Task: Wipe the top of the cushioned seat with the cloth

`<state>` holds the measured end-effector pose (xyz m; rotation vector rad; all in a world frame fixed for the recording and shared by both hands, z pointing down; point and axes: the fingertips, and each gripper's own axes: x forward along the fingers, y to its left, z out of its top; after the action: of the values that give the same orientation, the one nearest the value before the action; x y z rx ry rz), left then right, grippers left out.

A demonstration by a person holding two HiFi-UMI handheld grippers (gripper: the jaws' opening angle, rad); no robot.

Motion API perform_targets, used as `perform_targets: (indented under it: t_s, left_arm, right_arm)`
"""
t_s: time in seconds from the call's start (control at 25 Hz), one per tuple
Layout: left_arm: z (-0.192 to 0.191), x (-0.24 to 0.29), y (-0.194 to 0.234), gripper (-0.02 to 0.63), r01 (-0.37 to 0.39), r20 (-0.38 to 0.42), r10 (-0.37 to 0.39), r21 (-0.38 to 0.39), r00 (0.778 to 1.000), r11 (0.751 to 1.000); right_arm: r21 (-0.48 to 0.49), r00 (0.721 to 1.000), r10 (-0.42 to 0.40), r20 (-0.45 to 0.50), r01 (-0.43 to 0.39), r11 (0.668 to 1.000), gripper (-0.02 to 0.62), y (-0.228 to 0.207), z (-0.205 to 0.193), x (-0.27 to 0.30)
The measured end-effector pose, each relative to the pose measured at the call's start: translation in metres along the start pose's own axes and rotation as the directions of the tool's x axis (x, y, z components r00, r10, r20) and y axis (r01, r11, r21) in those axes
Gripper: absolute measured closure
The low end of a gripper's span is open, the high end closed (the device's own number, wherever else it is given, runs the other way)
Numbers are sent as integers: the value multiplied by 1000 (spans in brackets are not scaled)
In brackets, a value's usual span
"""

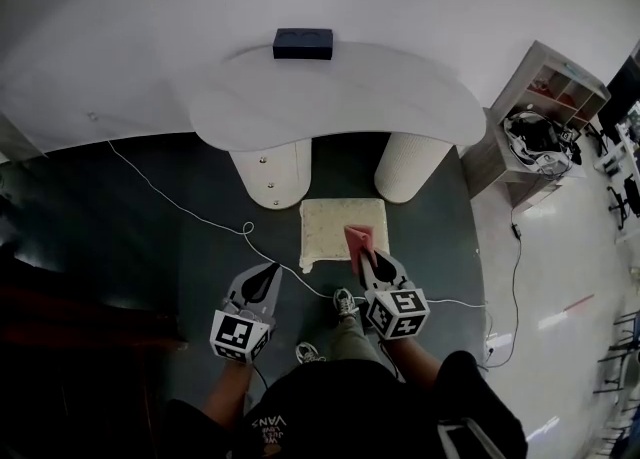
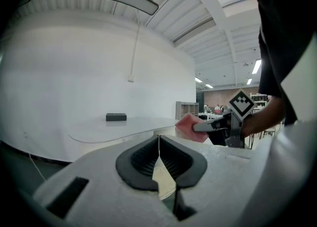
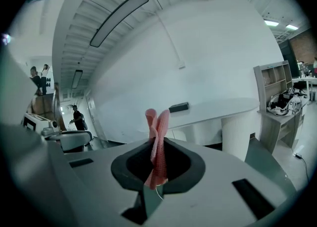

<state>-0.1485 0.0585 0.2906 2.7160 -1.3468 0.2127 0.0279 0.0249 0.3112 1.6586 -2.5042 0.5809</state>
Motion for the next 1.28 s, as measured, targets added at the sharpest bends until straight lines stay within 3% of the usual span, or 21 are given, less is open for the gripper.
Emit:
perform_targets:
  t_s: [0.2, 0.48, 1.28]
  left_arm:
    - [14, -17, 0, 588, -12, 17, 12, 8, 1000, 1000]
    - [19, -30, -4, 588, -9, 28, 8, 11, 1000, 1000]
    - [30, -34, 1, 588, -38, 37, 37, 30, 999, 999]
  right_arm:
    - [-35, 997, 65, 31, -64, 997, 571, 30, 21, -19]
    - [-49, 994, 93, 61, -90, 995, 572, 46, 34, -34]
    - [-51, 993, 113, 31, -111, 992, 572, 46, 34, -34]
